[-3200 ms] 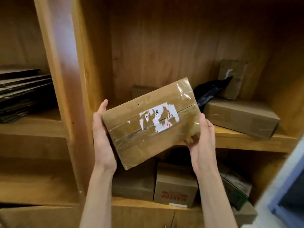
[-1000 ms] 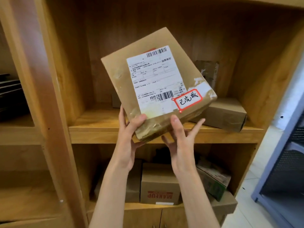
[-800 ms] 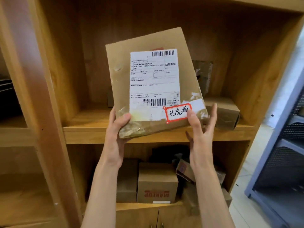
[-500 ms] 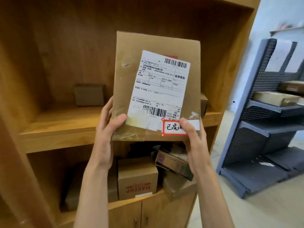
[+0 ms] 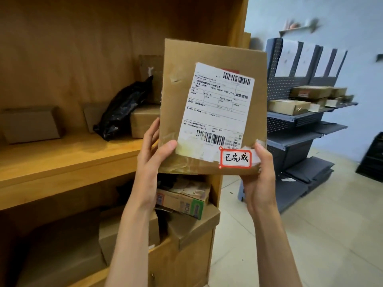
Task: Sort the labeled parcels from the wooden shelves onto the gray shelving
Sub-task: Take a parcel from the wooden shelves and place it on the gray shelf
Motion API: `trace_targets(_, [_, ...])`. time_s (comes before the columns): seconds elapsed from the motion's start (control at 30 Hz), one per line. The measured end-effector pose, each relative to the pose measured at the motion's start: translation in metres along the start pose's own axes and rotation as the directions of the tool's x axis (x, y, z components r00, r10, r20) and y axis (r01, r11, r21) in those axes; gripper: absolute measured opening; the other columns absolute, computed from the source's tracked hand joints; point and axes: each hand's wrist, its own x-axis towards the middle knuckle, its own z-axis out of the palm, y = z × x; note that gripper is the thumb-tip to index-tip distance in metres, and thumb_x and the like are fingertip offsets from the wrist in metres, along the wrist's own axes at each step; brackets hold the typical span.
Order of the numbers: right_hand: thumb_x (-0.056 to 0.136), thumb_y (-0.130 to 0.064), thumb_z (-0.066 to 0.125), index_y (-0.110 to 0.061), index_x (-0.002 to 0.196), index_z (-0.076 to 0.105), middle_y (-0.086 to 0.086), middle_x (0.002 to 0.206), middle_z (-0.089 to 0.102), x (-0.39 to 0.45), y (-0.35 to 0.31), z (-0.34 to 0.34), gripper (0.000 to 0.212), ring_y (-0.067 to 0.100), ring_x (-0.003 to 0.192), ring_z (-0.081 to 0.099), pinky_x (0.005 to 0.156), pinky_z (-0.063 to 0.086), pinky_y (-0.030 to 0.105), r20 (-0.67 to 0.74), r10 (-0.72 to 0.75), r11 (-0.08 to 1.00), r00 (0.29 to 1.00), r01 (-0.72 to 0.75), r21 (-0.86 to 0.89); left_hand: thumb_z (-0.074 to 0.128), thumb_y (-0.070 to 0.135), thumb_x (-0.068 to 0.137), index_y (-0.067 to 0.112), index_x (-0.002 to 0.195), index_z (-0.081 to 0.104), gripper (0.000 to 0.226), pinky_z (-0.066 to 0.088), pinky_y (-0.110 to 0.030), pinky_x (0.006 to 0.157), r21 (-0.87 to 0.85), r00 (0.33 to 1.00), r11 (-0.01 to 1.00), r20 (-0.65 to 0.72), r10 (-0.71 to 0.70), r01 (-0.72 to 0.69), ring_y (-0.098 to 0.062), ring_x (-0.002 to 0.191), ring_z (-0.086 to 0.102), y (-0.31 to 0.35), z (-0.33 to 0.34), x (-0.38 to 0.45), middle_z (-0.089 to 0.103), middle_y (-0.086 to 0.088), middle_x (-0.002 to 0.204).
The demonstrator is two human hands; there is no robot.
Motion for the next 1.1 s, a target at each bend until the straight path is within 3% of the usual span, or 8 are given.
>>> trace_targets(0.13, [0.06, -0.06, 0.072, -0.004, 0.125, 0.051, 0.02, 0.112, 0.066, 0.029, -0.019, -0.042, 0.088, 0.027, 0.099, 0.064, 0.09, 0.047, 0.039, -0.018, -0.045, 0.997, 0.999, 0.044, -0.056, 0.065, 0.055, 0.064, 0.039, 0.139, 0.041, 0.08, 0.042, -0.045, 0.104, 0.014, 1.0, 1.0, 0.03, 0.005, -0.006, -0.018, 0.12, 0.056, -0.017, 0.058, 0.023, 0.057, 0.004, 0.132])
trace_targets(0.27, [0.072, -0.05, 0.059, -0.011, 0.111, 0.056, 0.009, 0.097, 0.071, 0.062, -0.04, -0.104, 0.055, 0.02, 0.089, 0.066, 0.08, 0.05, 0.032, -0.034, -0.094, 0.993, 0.995, 0.091, -0.078, 0.065, 0.053, 0.065, 0.034, 0.142, 0.039, 0.083, 0.044, -0.034, 0.1, -0.01, 0.997, 1.0, 0.082, 0.011, -0.01, -0.013, 0.118, 0.057, -0.045, 0.126, 0.044, 0.058, 0.005, 0.132])
trace_targets(0.37, [0.081, -0.039, 0.051, -0.021, 0.101, 0.055, 0.001, 0.093, 0.071, 0.087, -0.057, -0.156, 0.028, 0.014, 0.084, 0.067, 0.073, 0.05, 0.025, -0.052, -0.118, 0.991, 0.992, 0.114, -0.075, 0.068, 0.042, 0.071, 0.029, 0.143, 0.04, 0.078, 0.05, -0.021, 0.084, -0.083, 0.991, 0.996, 0.134, -0.008, 0.019, -0.011, 0.113, 0.061, -0.07, 0.182, 0.059, 0.058, 0.002, 0.132])
trace_targets(0.43, [0.081, -0.04, 0.051, -0.022, 0.105, 0.054, -0.003, 0.088, 0.072, 0.1, -0.069, -0.188, 0.031, 0.011, 0.081, 0.067, 0.071, 0.048, 0.025, -0.091, -0.127, 0.988, 0.988, 0.118, -0.102, 0.069, 0.042, 0.07, 0.028, 0.141, 0.042, 0.078, 0.051, -0.022, 0.083, -0.113, 0.987, 0.993, 0.163, -0.018, 0.037, -0.013, 0.113, 0.061, -0.088, 0.218, 0.068, 0.058, 0.001, 0.132])
trace_targets(0.6, [0.08, -0.043, 0.049, -0.021, 0.105, 0.052, -0.005, 0.081, 0.069, 0.128, -0.09, -0.264, 0.034, 0.008, 0.075, 0.064, 0.072, 0.045, 0.028, -0.184, -0.158, 0.975, 0.97, 0.123, -0.187, 0.063, 0.054, 0.067, 0.03, 0.139, 0.045, 0.078, 0.045, -0.041, 0.102, -0.091, 0.97, 0.991, 0.232, -0.072, 0.096, -0.017, 0.116, 0.06, -0.131, 0.299, 0.094, 0.06, 0.003, 0.13])
trace_targets(0.8, [0.08, -0.043, 0.048, -0.028, 0.091, 0.054, -0.007, 0.082, 0.07, 0.164, -0.104, -0.346, 0.02, 0.006, 0.076, 0.064, 0.065, 0.045, 0.022, -0.312, -0.177, 0.968, 0.933, 0.109, -0.225, 0.065, 0.045, 0.072, 0.024, 0.14, 0.044, 0.074, 0.052, -0.023, 0.081, -0.107, 0.939, 0.983, 0.327, -0.108, 0.15, -0.01, 0.107, 0.064, -0.188, 0.39, 0.12, 0.063, 0.003, 0.125])
trace_targets(0.93, [0.079, -0.042, 0.047, -0.027, 0.088, 0.055, -0.004, 0.086, 0.069, 0.201, -0.104, -0.401, 0.019, 0.006, 0.077, 0.064, 0.07, 0.044, 0.024, -0.363, -0.191, 0.962, 0.912, 0.1, -0.255, 0.063, 0.041, 0.074, 0.019, 0.14, 0.044, 0.072, 0.051, -0.02, 0.076, -0.125, 0.918, 0.976, 0.378, -0.121, 0.18, -0.009, 0.103, 0.065, -0.232, 0.448, 0.146, 0.063, 0.001, 0.123])
trace_targets(1.1, [0.079, -0.044, 0.048, -0.026, 0.096, 0.057, -0.004, 0.088, 0.07, 0.271, -0.11, -0.471, 0.026, 0.005, 0.078, 0.065, 0.07, 0.045, 0.024, -0.4, -0.208, 0.949, 0.893, 0.085, -0.303, 0.065, 0.046, 0.07, 0.021, 0.142, 0.04, 0.08, 0.05, -0.031, 0.087, -0.182, 0.885, 0.956, 0.448, -0.128, 0.231, -0.016, 0.107, 0.064, -0.289, 0.526, 0.197, 0.063, 0.001, 0.126])
